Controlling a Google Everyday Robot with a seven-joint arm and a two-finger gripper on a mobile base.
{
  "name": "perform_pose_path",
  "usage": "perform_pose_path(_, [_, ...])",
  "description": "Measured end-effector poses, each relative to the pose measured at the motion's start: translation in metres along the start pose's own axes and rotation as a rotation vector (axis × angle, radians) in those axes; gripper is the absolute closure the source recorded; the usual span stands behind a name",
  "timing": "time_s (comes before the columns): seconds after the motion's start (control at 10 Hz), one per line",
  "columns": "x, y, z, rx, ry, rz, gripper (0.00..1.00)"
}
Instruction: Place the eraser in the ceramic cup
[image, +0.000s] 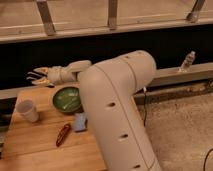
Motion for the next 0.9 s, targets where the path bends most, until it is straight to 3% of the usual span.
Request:
perform_pose_path(0.2, [0.005,0.0001,0.0148,0.03,0.017,-0.003,1.0])
perform_pose_path(0.7, [0.0035,0.0006,0.0123,0.028,0.015,-0.001,1.0])
perform_pose_path(0.9, [0.0007,-0.006,0.0205,0.042,0.02,-0.002,1.0])
